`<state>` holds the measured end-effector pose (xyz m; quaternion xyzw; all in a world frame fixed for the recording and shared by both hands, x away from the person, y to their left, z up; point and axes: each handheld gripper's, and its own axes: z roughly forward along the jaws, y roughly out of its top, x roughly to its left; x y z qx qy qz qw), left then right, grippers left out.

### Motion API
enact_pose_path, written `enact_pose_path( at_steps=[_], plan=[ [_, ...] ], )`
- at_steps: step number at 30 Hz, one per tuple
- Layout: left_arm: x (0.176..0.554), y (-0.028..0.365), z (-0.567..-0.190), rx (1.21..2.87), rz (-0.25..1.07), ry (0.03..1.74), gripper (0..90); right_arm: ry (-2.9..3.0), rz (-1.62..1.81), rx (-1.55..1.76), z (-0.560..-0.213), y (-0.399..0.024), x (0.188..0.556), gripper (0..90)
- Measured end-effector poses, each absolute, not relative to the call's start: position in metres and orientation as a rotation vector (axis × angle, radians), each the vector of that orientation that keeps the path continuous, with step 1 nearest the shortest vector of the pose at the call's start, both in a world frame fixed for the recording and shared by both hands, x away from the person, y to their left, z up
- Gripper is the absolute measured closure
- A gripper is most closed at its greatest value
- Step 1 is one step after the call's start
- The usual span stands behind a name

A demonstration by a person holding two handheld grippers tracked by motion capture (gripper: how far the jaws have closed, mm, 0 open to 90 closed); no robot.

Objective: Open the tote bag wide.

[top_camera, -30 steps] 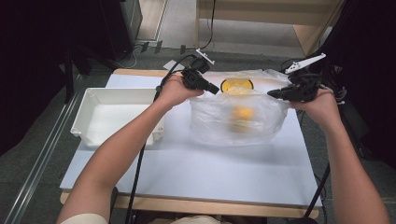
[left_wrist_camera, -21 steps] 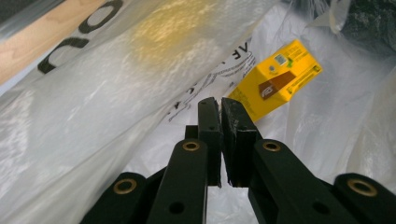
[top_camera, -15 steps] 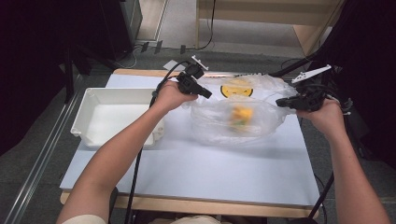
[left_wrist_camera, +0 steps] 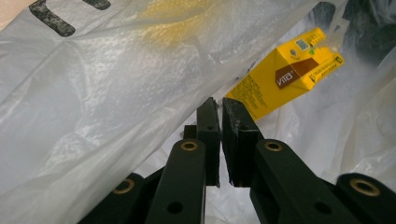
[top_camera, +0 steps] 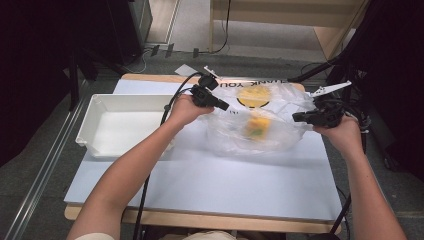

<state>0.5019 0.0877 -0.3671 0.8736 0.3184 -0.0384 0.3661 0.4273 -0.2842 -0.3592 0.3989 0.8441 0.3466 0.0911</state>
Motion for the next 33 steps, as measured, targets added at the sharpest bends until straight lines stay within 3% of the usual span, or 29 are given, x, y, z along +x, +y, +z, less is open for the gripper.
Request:
enact_pose_path(
  at_steps=[14,33],
  plan=[
    [0.49,0.083,-0.381,2.183,0.032,0.88,86.6,2.453,1.094,1.231,-0.379,-0.276,0.427,89.1],
    [0.483,0.084,-0.427,2.197,0.026,1.001,84.3,2.392,1.101,1.345,-0.419,-0.272,0.422,89.2]
  ],
)
